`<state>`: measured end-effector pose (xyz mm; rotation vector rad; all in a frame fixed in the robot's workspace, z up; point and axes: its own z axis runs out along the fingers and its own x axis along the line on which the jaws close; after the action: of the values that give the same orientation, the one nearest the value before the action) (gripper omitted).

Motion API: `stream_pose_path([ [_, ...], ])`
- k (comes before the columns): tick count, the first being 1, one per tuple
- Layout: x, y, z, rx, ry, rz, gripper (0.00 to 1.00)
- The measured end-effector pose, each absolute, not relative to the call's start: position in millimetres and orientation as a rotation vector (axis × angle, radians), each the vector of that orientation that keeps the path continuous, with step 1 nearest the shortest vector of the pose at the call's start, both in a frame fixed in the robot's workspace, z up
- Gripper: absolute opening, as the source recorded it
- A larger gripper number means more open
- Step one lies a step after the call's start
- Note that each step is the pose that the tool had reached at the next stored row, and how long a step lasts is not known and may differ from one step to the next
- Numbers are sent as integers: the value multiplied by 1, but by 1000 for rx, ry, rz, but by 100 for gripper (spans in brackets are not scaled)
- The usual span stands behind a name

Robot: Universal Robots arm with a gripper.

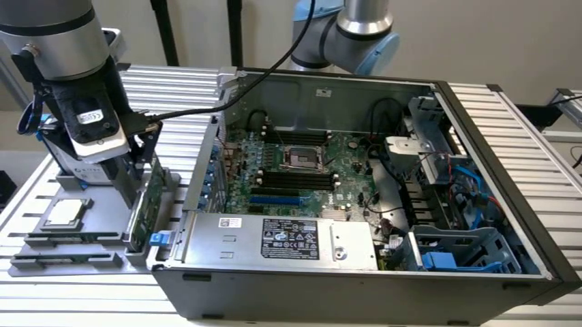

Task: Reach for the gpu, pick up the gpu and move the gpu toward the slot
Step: 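Pick up the gpu and move the gpu toward the slot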

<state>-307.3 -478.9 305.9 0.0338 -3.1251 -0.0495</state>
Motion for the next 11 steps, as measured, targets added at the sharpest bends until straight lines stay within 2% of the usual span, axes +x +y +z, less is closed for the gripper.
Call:
stream_pose_path([
  [11, -311, -479, 291, 36, -3148, -43, 42],
])
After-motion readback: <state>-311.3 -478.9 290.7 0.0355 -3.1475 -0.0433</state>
